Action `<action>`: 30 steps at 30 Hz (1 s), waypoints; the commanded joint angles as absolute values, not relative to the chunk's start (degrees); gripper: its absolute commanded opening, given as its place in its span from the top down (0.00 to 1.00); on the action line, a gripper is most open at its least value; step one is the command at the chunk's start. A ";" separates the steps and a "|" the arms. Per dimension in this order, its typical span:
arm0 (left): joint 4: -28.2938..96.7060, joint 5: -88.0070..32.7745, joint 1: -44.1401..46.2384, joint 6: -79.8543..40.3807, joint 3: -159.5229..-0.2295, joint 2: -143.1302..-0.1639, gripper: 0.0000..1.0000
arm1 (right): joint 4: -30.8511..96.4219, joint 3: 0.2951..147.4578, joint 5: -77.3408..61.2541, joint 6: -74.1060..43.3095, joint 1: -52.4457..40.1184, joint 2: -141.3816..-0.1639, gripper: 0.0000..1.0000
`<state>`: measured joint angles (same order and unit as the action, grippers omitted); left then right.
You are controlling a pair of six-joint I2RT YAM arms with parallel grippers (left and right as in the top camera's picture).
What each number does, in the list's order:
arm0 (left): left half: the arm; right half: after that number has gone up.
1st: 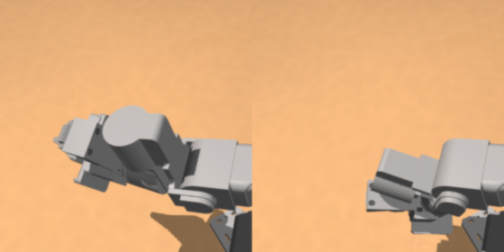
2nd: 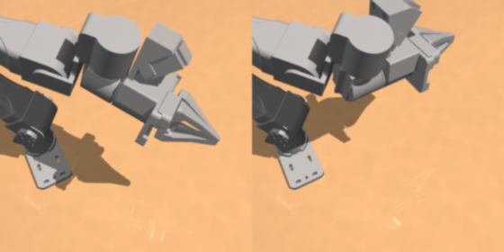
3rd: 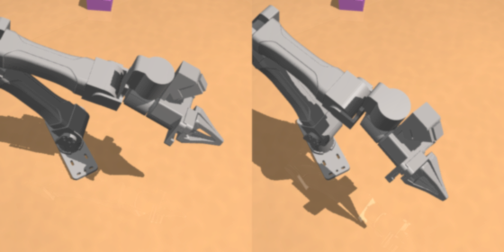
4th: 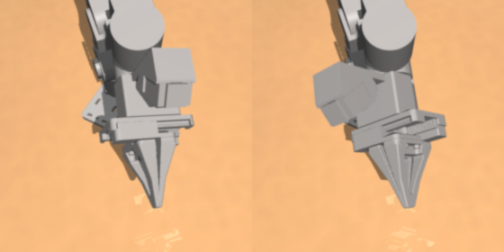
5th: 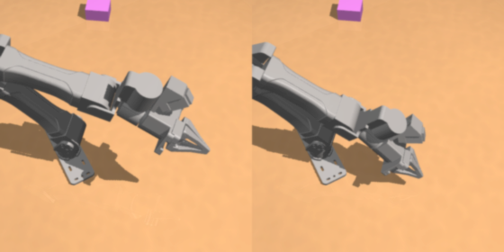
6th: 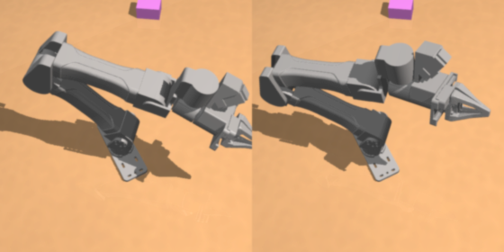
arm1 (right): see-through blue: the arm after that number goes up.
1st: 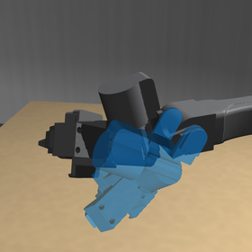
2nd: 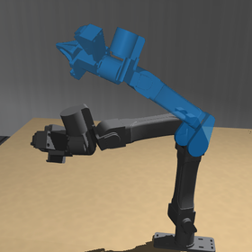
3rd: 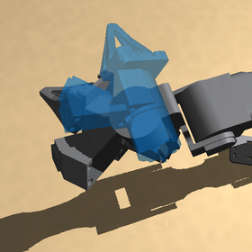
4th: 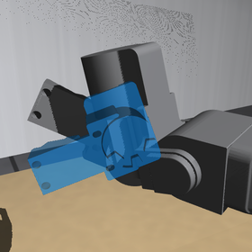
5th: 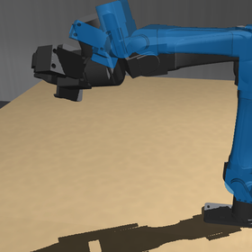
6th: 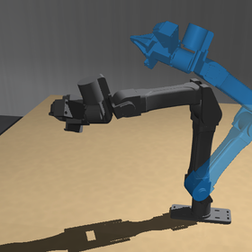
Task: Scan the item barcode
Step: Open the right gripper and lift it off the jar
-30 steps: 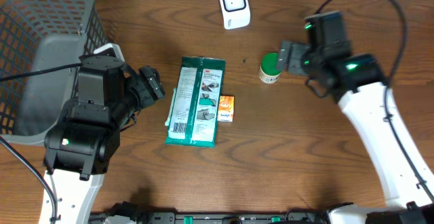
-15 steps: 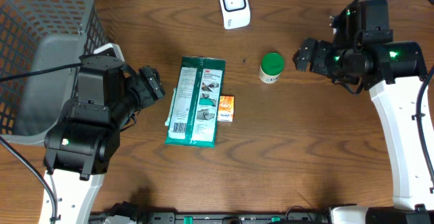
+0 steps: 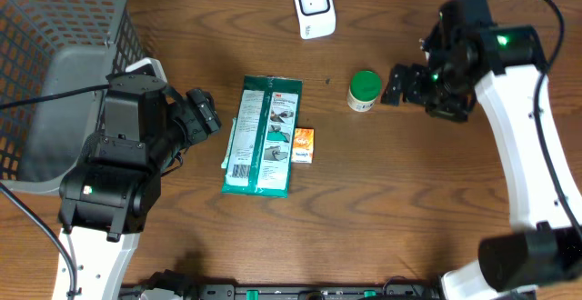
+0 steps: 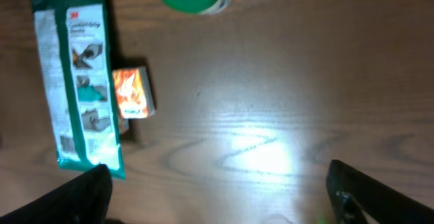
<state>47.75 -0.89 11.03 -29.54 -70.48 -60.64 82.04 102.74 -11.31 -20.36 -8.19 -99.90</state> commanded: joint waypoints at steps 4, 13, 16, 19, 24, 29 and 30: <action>47.81 0.08 10.83 -28.51 -71.37 -60.60 0.14 | 80.90 104.88 -9.69 -20.10 -9.85 -106.24 0.01; 47.81 0.08 10.83 -28.51 -71.37 -60.60 0.14 | 78.52 104.86 -9.67 -20.10 -13.89 -113.69 0.01; 47.81 0.08 10.83 -28.51 -71.37 -60.60 0.14 | 78.08 104.86 -9.69 -20.10 -15.09 -115.57 0.01; 47.81 0.08 10.83 -28.51 -71.37 -60.60 0.14 | 77.60 104.86 -9.28 -20.10 -15.90 -116.62 0.01; 47.81 0.08 10.83 -28.51 -71.37 -60.60 0.14 | 76.77 104.86 -9.23 -20.10 -16.60 -117.30 0.01; 47.81 0.08 10.83 -28.51 -71.37 -60.60 0.14 | 76.69 104.86 -8.82 -20.10 -16.60 -117.30 0.01; 47.81 0.08 10.83 -28.51 -71.37 -60.60 0.14 | 76.66 104.86 -8.80 -20.08 -16.60 -117.30 0.01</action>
